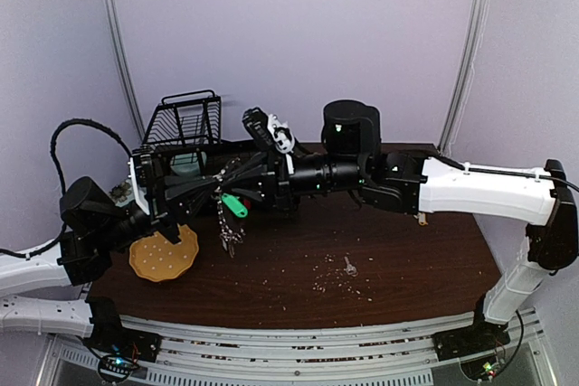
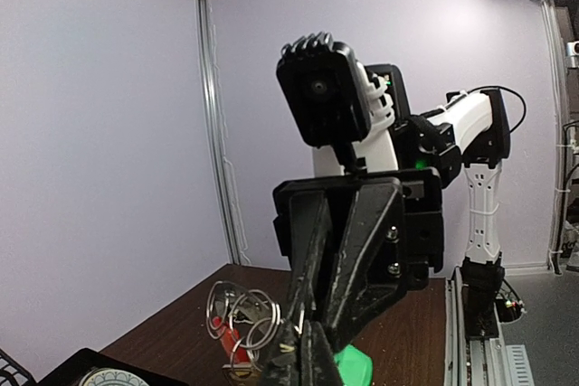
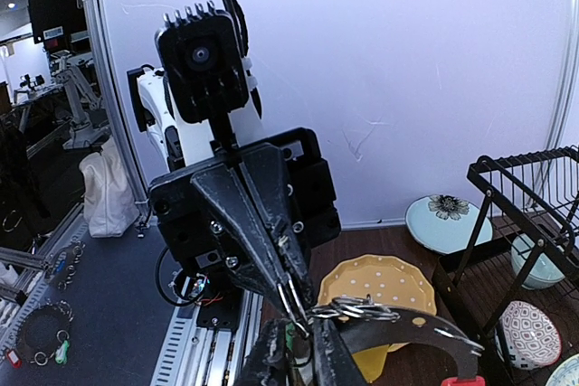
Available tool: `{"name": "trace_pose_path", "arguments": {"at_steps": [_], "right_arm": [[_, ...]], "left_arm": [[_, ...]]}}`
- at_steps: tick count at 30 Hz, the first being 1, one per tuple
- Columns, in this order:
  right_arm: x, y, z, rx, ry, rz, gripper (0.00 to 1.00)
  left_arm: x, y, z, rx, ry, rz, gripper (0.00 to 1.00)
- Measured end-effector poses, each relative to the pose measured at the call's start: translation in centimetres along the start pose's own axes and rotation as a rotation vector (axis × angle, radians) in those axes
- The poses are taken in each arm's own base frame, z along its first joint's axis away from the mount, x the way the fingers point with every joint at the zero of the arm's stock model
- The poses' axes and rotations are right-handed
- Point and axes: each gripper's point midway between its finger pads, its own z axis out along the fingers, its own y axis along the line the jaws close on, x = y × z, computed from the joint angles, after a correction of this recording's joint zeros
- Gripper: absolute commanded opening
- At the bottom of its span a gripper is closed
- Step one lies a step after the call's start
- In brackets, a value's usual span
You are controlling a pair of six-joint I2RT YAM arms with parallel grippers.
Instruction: Put the keys on the keyring
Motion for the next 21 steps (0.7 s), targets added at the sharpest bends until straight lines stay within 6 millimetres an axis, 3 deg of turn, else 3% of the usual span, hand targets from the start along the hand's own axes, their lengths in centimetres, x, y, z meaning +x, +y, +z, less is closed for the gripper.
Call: {"name": "trace_pose_path", "arguments": {"at_steps": [5,7,16,21], "right_arm": [[-0.3,0.1,0.0,-0.003,-0.012,-0.003,0.08],[-0.3,0.1,0.0,-0.004,-0.013,-0.004,0.0],[-0.4,0.1,0.0,0.0,-0.017,-0.009,0.0],[0.4,-0.5,-1.2,0.069,0.058,-0.03,0.0]], "left_arm": [[-0.3,-0.1,0.0,0.006,-0.011,0.003,0.0],[-0.3,-0.1,0.0,0.007,-0.012,0.003,0.0],[-0.4,-0.2,0.1,0.013,-0.017,-0.004,0.0],[0.3,0.0,1.1,0.015,0.045,-0.01,0.29]]}}
